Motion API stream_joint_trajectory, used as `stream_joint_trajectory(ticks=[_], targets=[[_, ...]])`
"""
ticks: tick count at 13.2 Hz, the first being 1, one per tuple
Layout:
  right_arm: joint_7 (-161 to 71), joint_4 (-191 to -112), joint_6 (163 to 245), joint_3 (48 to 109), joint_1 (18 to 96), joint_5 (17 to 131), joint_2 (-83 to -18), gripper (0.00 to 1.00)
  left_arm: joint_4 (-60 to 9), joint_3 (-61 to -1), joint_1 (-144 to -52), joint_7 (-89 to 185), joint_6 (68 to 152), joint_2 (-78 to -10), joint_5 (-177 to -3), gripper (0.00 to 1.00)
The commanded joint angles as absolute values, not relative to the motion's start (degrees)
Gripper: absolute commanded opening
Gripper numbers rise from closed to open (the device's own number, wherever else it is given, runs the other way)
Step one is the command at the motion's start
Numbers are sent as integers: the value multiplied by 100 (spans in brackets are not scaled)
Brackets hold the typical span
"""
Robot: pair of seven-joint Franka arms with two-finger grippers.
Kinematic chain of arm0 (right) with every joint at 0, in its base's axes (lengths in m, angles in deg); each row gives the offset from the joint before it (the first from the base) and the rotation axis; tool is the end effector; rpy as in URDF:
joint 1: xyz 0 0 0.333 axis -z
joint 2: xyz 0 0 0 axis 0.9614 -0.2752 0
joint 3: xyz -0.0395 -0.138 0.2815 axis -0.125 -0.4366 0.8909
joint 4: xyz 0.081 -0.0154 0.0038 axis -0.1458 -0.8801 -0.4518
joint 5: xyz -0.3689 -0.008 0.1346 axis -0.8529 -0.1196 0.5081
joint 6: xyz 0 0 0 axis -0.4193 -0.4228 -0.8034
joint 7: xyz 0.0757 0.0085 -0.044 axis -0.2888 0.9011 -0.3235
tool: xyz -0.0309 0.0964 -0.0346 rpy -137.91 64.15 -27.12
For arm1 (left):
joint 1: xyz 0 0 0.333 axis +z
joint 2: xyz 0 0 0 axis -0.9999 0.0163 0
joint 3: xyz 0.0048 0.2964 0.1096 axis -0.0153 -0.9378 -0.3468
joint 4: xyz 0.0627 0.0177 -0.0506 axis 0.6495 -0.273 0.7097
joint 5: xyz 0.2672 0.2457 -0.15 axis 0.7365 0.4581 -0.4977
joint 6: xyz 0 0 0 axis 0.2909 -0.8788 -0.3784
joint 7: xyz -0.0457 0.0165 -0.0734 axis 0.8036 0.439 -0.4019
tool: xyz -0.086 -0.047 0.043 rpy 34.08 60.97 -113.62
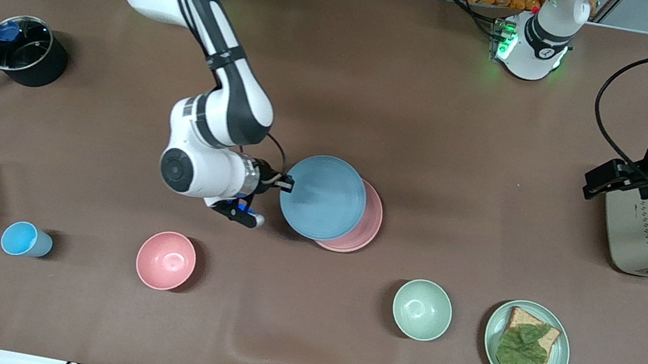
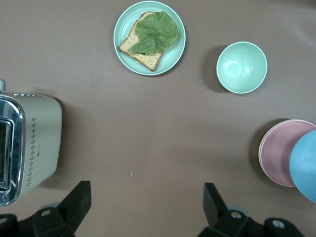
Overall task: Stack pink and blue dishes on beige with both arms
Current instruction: 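Carry the blue plate onto the pink plate while the left gripper withdraws, then lower the blue plate onto the stack and open the right gripper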
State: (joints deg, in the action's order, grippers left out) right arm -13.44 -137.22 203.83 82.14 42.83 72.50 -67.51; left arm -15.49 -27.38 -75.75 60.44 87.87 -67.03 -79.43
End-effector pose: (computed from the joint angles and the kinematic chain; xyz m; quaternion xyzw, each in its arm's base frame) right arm 0.5947 0.3759 0.2519 -0.9559 0.1291 0.1907 0.1821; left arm 0.5702 -0.0775 0.6079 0.9958 0.0892 0.0198 0.0017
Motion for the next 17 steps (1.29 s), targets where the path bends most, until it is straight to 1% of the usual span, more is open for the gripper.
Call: stream_joint_trajectory(ticks=[1, 3, 5, 9, 11, 12, 13, 14, 17], targets=[[-1243, -13404, 20506, 8150, 4142, 7441, -7025, 0, -1328, -2711, -7491, 5873, 8496, -6698, -8042, 100], [-1234, -13395, 20699, 8150, 4063, 7625, -7113, 0, -1153, -2711, -7483, 5873, 8400, -6681, -8129, 100], [-1243, -13395, 20980, 8150, 3984, 7652, -7209, 0, -1134, -2720, -7474, 5873, 8347, -6681, -8156, 100], [-1234, -13316, 21157, 8150, 3861, 7652, -7350, 0, -1117, -2711, -7483, 5864, 8312, -6690, -8165, 100], [-1234, -13316, 21157, 8150, 3852, 7652, -7359, 10, -1117, -2711, -7483, 5864, 8312, -6663, -8174, 100], [-1226, -13316, 21157, 8150, 3861, 7652, -7351, 40, -1134, -2711, -7483, 5864, 8312, -6663, -8191, 100], [-1217, -13316, 21157, 8150, 3861, 7652, -7342, 94, -1126, -2720, -7483, 5873, 8312, -6663, -8166, 100], [-1234, -13316, 21148, 8150, 3869, 7643, -7324, 100, -1117, -2720, -7474, 5864, 8303, -6646, -8183, 100], [-1304, -13307, 21087, 8124, 3983, 7591, -7210, 100, -1064, -2720, -7474, 5873, 8294, -6646, -8165, 100]])
